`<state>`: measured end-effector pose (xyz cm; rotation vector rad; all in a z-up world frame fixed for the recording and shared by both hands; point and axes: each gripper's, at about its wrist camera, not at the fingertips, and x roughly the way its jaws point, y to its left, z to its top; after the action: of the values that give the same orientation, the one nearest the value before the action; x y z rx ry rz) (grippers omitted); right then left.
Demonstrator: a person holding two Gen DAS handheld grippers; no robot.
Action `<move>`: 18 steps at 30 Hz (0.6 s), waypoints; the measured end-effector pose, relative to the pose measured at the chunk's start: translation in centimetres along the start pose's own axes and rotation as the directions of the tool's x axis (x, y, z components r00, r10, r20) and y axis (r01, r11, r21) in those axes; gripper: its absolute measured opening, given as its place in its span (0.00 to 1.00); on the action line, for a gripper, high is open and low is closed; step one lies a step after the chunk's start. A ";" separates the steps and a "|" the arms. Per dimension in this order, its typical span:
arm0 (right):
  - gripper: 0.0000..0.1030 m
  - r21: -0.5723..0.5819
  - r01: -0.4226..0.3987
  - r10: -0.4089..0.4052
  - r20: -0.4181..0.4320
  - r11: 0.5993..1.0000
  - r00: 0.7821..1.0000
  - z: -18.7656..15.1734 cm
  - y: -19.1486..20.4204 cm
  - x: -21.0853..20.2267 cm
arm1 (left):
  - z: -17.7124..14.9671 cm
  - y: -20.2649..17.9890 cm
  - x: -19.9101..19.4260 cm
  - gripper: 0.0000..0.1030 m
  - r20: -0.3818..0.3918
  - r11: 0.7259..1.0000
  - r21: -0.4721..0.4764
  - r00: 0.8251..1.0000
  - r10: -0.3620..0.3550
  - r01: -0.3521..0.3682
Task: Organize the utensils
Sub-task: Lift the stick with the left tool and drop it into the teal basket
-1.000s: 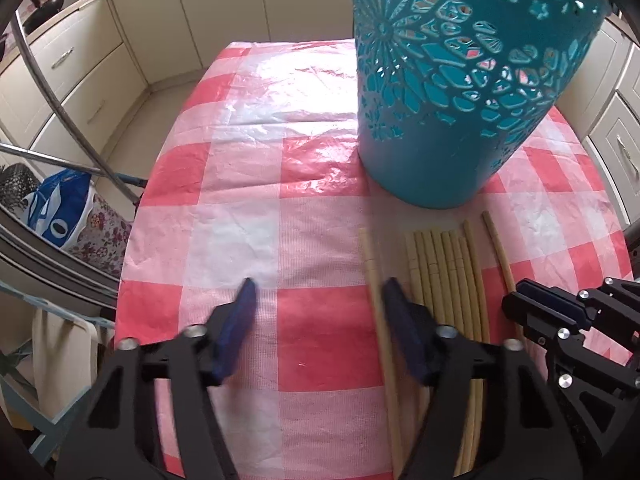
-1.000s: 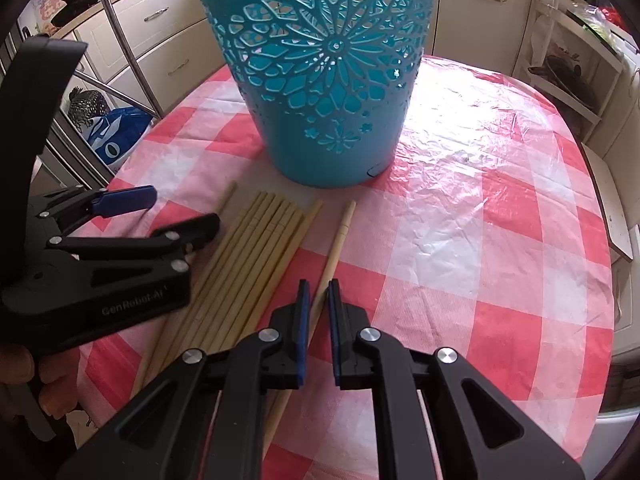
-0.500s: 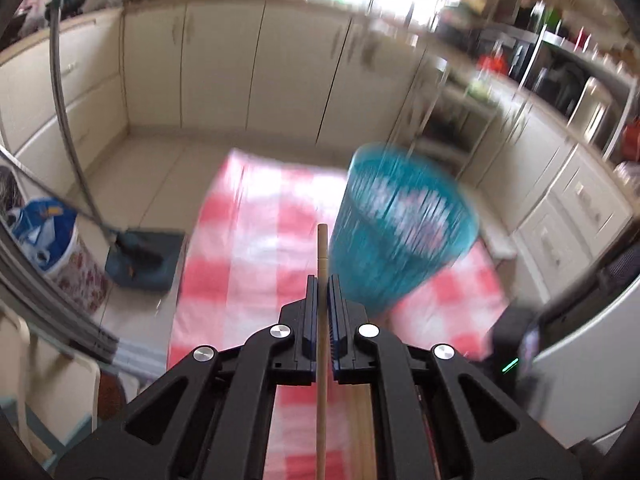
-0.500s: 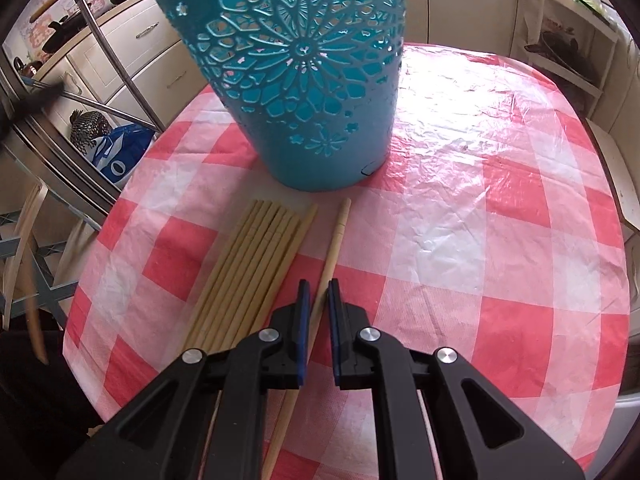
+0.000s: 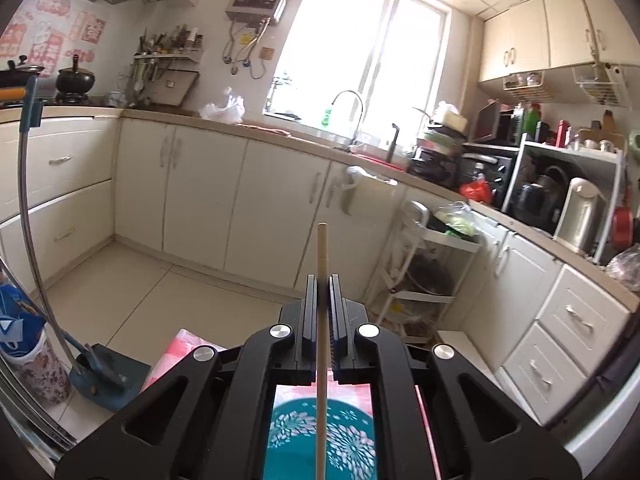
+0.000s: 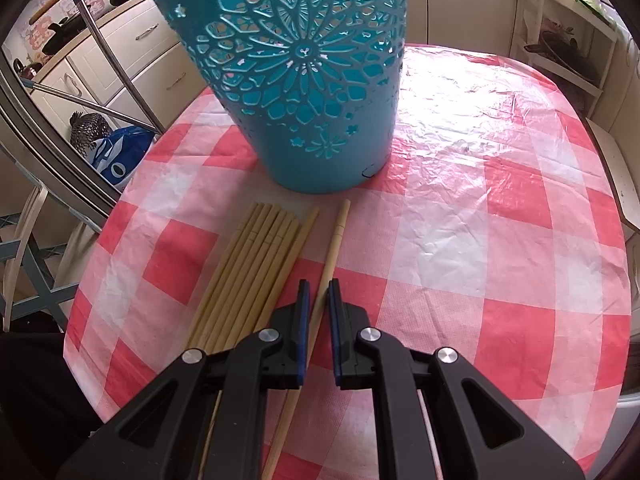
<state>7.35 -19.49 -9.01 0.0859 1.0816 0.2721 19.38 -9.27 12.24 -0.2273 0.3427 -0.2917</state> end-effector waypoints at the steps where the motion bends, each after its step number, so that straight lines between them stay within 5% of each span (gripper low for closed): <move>1: 0.10 0.000 -0.001 0.001 0.000 1.000 1.000 0.0 0.0 0.0 | -0.5 0.0 0.8 0.05 -0.006 1.000 0.008 1.000 0.014 -0.014; 7: 0.18 0.001 -0.025 0.025 -0.006 1.000 1.000 0.1 0.0 0.0 | -5.7 0.6 3.9 0.05 -0.131 0.995 0.080 0.988 0.076 -0.066; 13: 0.27 -0.039 -0.013 0.013 0.004 0.999 1.000 0.0 0.9 0.1 | -9.8 2.2 3.5 0.12 -0.292 0.986 0.148 0.949 0.119 -0.078; 16: 0.23 -0.046 -0.011 0.012 0.014 0.999 1.000 -0.1 0.8 0.1 | -10.3 3.2 0.4 0.33 -0.315 0.983 0.164 0.940 0.133 -0.085; 18: 0.13 -0.057 0.023 -0.022 0.024 0.998 0.999 -0.2 0.8 0.1 | -10.5 4.0 -2.6 0.64 -0.292 0.979 0.155 0.940 0.174 -0.133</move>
<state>7.07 -18.73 -9.04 0.0258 1.0503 0.2809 14.21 -6.45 2.32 -0.0211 0.6412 -0.1932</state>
